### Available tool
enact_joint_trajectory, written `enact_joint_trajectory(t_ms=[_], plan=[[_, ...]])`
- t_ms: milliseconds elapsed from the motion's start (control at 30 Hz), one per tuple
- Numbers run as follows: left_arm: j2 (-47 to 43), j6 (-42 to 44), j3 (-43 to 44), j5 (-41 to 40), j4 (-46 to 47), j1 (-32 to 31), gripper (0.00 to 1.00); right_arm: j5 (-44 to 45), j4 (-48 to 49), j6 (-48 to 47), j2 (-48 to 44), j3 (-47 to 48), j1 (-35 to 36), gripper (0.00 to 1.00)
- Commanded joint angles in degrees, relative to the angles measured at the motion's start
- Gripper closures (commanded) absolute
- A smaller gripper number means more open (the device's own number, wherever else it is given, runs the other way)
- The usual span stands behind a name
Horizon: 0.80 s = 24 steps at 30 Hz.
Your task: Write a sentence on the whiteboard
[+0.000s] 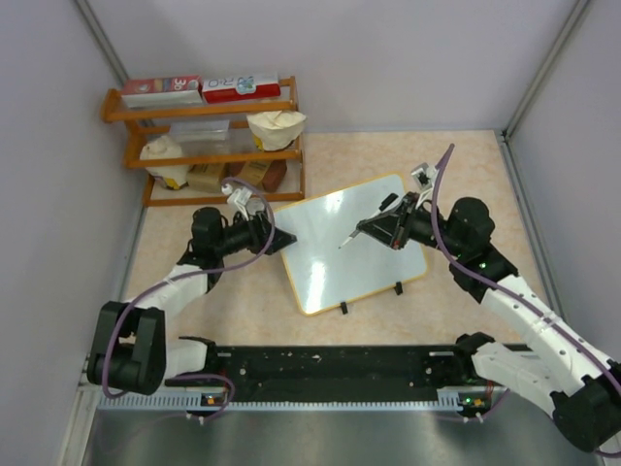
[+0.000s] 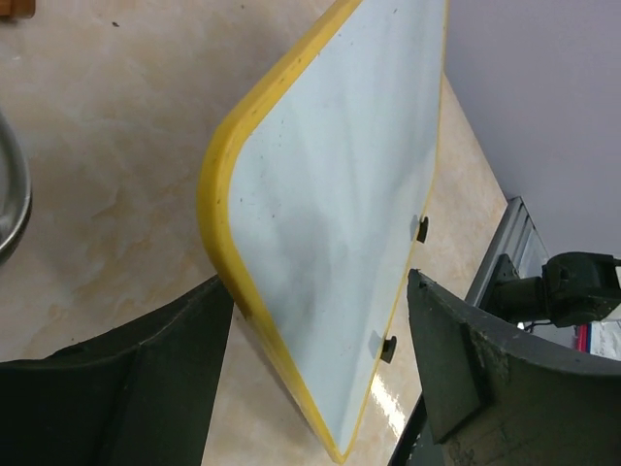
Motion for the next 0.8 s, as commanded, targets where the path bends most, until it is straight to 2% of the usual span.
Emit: enact_joint_trajectory(t_ms=[0,100,133,200,233,333,367,567,767], plan=[[1.7,2.0,3.0,4.6,5.0,-0.6,0.26,-0.3,2.9,-0.3,0.9,2.9,-0.6,1.00],[4.4,3.1,4.2,5.6,4.3,-1.0,0.39,0.3,3.2,-0.4,0.7,2.6,-0.6,1.00],[4.9,3.2,4.4,5.8,4.3,-1.0,0.47,0.5,3.2,-0.5,0.4,2.5,-0.7,1.00],[6.2,3.5,4.4,6.4,4.5,-1.0,0.56,1.1,3.2,-0.9,0.2,2.5,-0.6,1.00],[6.6,3.6,4.3,6.7,4.7,-1.0,0.68,1.3,3.1,-0.9,0.0,2.5,-0.6,1.00],[7.6,4.0,4.3,7.6,4.8,-1.0,0.88,2.4,2.7,-1.8,-0.5,2.5,-0.6,1.00],[7.7,4.0,4.4,7.8,4.7,-1.0,0.98,2.9,2.6,-2.1,-0.8,2.5,-0.6,1.00],[7.3,6.4,5.6,8.8,0.9,-1.0,1.00,6.8,3.4,-5.9,-1.3,2.2,1.7,1.00],[6.3,7.8,6.0,9.1,-2.1,-0.9,1.00,19.2,4.9,-13.4,1.4,3.2,9.3,1.00]])
